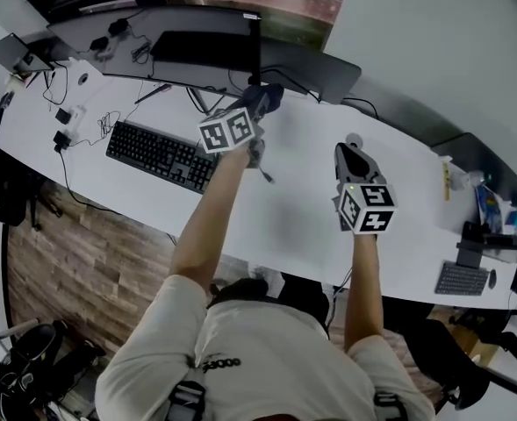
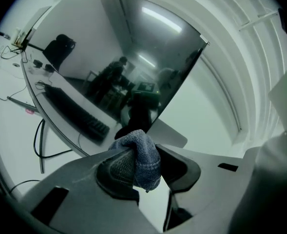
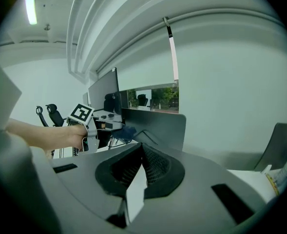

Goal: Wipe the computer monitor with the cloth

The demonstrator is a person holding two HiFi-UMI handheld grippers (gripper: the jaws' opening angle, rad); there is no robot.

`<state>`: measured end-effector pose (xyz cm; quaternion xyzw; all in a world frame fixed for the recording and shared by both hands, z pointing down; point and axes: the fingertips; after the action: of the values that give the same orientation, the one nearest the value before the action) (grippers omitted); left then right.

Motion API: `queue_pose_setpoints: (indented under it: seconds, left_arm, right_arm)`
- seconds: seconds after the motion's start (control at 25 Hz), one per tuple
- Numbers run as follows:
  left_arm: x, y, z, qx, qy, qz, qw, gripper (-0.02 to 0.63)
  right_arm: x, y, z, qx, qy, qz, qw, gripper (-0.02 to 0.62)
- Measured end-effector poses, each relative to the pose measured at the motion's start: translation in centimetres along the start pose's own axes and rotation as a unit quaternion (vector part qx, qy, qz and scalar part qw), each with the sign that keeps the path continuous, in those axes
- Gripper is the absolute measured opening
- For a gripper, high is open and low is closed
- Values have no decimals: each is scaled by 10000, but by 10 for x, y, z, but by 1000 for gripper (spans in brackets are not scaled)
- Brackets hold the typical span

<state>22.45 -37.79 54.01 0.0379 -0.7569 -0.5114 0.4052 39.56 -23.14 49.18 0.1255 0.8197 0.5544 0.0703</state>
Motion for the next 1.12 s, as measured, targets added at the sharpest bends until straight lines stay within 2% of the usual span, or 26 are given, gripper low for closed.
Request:
queue_pose_setpoints:
  seconds: [0.16, 0.4, 0.64, 1.12]
  left_arm:
    - [-9, -13, 2, -165, -275, -118, 9994, 120]
    - [-39, -42, 8, -571, -536, -311, 9964, 120]
    - [-71, -81, 16, -923, -759, -686, 9905, 120]
    - [-142, -162, 43, -1453, -797, -1611, 9729, 120]
  right_arm:
    - [-14, -14, 6, -133, -61, 73, 9999, -3]
    - [-22, -34, 16, -186, -401, 453, 9980, -3]
    - [-28, -57, 20, -410, -597, 517, 9960, -3]
    - [-27, -100, 26, -870, -1021, 581, 9893, -3]
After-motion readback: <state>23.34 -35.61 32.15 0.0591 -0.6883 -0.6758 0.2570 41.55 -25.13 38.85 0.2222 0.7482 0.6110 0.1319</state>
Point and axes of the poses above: the fingertips, and each gripper's own axes: z backward along the fingers, x to its left, y out of its underside, and after that the axes turned 6 degrees about y, right-handed
